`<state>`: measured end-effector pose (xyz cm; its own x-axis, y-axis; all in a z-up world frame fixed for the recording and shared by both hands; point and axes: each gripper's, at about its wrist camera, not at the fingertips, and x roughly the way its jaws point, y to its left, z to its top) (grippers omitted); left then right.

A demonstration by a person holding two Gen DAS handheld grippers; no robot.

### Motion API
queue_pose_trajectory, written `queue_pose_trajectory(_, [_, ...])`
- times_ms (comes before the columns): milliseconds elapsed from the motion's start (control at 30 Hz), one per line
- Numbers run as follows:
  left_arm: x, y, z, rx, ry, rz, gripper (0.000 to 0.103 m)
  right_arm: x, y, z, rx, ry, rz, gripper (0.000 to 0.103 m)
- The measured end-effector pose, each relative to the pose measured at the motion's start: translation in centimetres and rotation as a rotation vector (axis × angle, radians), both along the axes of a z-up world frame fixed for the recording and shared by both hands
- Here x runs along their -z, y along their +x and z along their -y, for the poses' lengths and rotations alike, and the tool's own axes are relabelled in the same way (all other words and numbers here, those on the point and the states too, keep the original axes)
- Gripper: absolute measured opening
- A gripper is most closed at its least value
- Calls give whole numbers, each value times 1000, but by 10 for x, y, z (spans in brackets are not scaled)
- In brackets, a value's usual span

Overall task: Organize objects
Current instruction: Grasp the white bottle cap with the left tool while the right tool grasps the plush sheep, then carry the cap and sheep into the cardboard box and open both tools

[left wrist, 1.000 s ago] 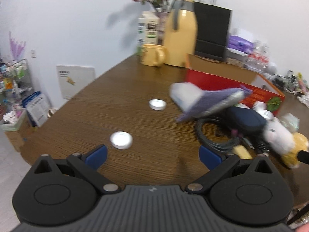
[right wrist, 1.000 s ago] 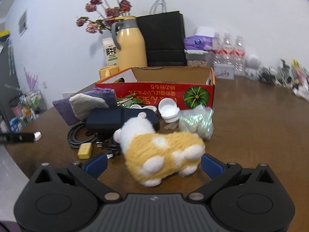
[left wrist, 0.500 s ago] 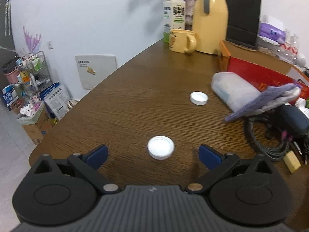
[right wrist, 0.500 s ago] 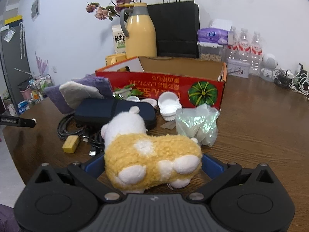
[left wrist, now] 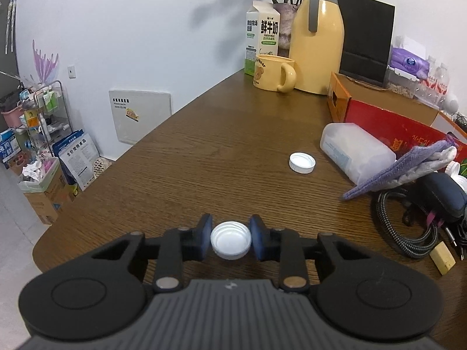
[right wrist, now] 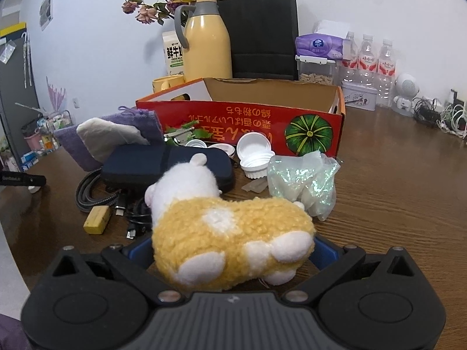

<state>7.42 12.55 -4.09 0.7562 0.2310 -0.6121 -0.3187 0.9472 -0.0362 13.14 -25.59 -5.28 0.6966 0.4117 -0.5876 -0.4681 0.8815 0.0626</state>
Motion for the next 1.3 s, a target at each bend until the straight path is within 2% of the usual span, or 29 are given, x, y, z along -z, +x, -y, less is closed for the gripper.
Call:
queue_pose_trajectory(200, [-10,-4,3,1,-12,37,29,-4,-6,1,50,-27,22,100])
queue_pose_trajectory(367, [-26,-11,12,40,-24,93,29,-14,-20,7,66,-10,46,97])
queue_pose_trajectory(633, [-66,-2,39,133,-17,204,29,-39,-39,14,76,36,122,96])
queue_pose_trajectory(800, [-97,27,60,206,-6,274,29,-55,-30,16,101,72,179,96])
queue_pose_trajectory(1000, [-131,77,90,303,23,328,29,-78,2,11,128,95,250,96])
queue_pose_trajectory(1133, [-141,119,109,352,24,316,29,-94,36,1,130,99,283,96])
queue_pose_trajectory(1300, [-138,175,123,381,-6,248,29,-103,81,-17,111,99,284,96])
